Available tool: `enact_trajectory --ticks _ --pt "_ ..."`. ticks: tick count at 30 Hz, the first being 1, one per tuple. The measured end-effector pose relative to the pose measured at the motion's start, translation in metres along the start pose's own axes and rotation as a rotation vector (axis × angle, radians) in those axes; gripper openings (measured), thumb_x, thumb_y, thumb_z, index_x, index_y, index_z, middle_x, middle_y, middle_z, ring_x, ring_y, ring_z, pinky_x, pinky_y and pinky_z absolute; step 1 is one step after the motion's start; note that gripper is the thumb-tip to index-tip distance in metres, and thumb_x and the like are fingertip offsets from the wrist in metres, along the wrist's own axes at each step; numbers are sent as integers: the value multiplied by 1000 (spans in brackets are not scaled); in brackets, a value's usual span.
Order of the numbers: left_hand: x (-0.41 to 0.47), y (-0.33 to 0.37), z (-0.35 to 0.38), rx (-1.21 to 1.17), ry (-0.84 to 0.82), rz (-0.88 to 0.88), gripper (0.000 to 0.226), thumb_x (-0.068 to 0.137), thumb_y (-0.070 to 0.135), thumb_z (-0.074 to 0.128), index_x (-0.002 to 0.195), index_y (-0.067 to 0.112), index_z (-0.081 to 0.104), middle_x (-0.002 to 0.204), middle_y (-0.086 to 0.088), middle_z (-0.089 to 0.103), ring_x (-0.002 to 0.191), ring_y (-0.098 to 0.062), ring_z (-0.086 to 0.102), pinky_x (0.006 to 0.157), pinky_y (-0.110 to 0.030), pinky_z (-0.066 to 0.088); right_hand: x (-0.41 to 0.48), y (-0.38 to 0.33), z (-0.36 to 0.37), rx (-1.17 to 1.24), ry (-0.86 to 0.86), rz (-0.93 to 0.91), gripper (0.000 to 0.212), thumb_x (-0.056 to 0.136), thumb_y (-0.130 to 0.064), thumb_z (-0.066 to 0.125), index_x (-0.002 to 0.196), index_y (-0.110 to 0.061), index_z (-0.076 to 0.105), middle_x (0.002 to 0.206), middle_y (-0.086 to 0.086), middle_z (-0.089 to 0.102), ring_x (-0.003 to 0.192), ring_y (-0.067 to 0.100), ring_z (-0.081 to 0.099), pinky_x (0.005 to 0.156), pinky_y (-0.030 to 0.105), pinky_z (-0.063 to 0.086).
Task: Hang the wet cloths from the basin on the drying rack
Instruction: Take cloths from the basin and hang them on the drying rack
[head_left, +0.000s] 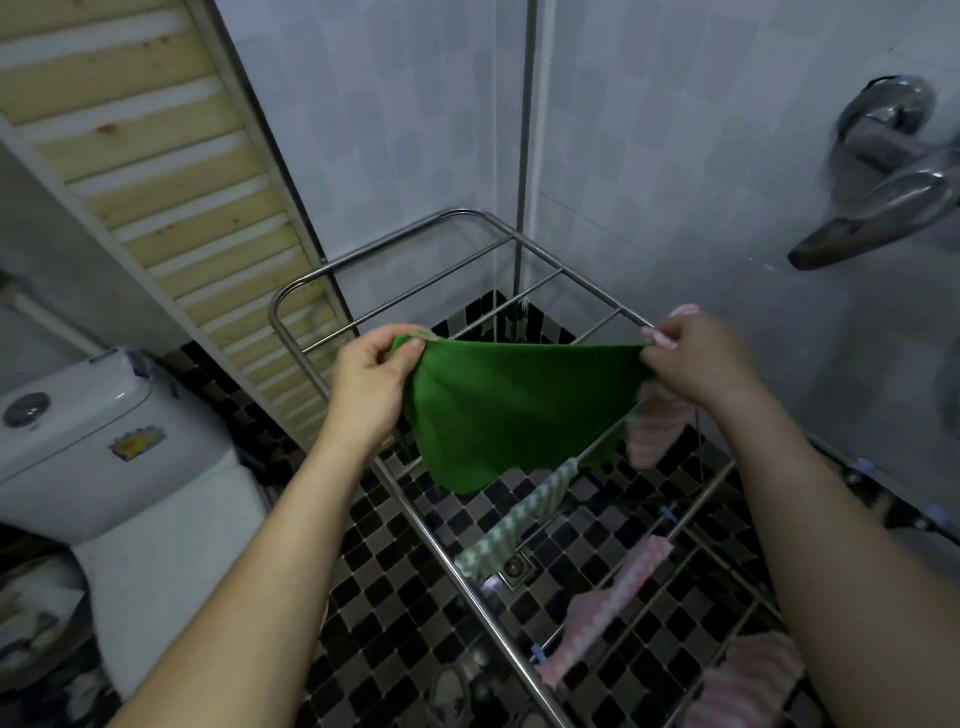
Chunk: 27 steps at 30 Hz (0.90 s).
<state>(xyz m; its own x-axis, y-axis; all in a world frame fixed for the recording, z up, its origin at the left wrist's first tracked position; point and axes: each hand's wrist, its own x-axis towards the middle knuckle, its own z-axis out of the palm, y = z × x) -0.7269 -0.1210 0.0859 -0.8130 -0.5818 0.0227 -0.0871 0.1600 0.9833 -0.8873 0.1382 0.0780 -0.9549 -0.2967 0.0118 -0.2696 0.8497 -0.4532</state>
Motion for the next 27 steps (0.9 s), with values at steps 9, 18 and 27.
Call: enact_trajectory --ticks 9,18,27 --pt "25 63 -10 765 -74 514 18 93 32 60 105 28 72 99 3 75 95 -16 67 81 -32 52 -4 -14 34 -117 -423 34 10 78 -26 75 80 -19 70 83 5 68 76 20 63 66 31 51" --pt "39 26 30 604 -410 262 14 90 28 64 101 27 73 88 17 70 74 12 58 65 -8 41 -8 -98 40 391 -394 -315 34 77 -33 79 108 -26 70 87 -18 62 80 -8 55 61 10 39" --pt "28 -24 -2 672 -704 -153 29 77 20 78 98 26 60 98 4 65 91 -16 64 81 -35 55 12 -95 55 527 -157 -172 13 83 -11 67 79 -21 73 71 -3 65 67 4 58 63 19 47"
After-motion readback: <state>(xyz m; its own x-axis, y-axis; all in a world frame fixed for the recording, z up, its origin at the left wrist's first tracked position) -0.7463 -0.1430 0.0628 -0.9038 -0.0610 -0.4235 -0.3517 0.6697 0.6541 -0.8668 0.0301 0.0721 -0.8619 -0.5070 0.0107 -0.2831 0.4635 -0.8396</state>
